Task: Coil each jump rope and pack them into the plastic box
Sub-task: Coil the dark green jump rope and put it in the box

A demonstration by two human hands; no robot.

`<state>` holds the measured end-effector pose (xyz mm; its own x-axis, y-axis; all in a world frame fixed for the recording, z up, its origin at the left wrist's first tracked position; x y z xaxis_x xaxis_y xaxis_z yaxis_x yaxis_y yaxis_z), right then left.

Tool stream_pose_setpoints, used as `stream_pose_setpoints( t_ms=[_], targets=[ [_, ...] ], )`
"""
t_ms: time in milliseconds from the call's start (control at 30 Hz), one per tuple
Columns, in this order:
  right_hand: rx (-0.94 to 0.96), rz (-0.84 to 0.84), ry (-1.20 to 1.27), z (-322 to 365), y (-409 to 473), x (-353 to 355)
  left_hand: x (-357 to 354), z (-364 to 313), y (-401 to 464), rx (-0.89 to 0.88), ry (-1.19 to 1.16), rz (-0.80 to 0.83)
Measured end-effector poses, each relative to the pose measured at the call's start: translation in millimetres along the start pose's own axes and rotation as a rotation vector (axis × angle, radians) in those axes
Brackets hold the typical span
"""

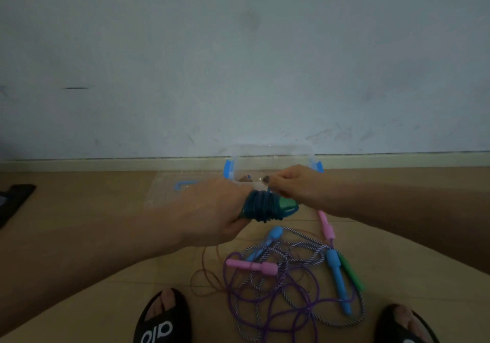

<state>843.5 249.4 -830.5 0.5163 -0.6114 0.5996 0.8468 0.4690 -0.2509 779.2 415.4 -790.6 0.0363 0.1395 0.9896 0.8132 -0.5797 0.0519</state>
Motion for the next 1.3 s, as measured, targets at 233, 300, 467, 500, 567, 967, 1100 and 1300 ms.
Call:
stream_pose_setpoints(
  t_ms=[233,300,467,500,567,967,1100,1300],
  targets=[
    [-0.052,0.005,0.118,3,-14,-31,-21,21,-2,0.417,-0.580,-0.119],
    [-0.033,-0.008,0.097,11,-17,-31,-32,29,2,0.612,-0.762,-0.080],
    [0.229,-0.063,-0.577,33,-27,-27,-53,33,6,0.792,-0.847,0.182],
    [0.300,-0.090,-0.703,37,-28,-25,-55,31,5,0.775,-0.776,0.236],
    [0.409,-0.093,-0.834,46,-29,-23,-56,25,5,0.673,-0.556,0.333],
    [-0.076,0.126,0.258,55,-2,19,-44,10,2,0.362,-0.237,0.315],
    [-0.081,0.270,0.421,43,-6,14,-41,15,-5,0.259,-0.318,0.301],
    [-0.078,0.375,0.570,25,-16,-1,-44,12,-15,0.165,-0.419,0.368]
  ],
)
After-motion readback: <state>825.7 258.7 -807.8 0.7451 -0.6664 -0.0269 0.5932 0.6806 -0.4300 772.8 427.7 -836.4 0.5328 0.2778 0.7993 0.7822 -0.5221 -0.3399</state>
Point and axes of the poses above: each hand's wrist, its own y-axis towards the middle knuckle, its own x-axis out of the back of the hand, z = x × y, the point moved 3 cm from there along y, towards the middle knuckle, and after that the axes turned 3 degrees about -y, right-handed, at the moved point
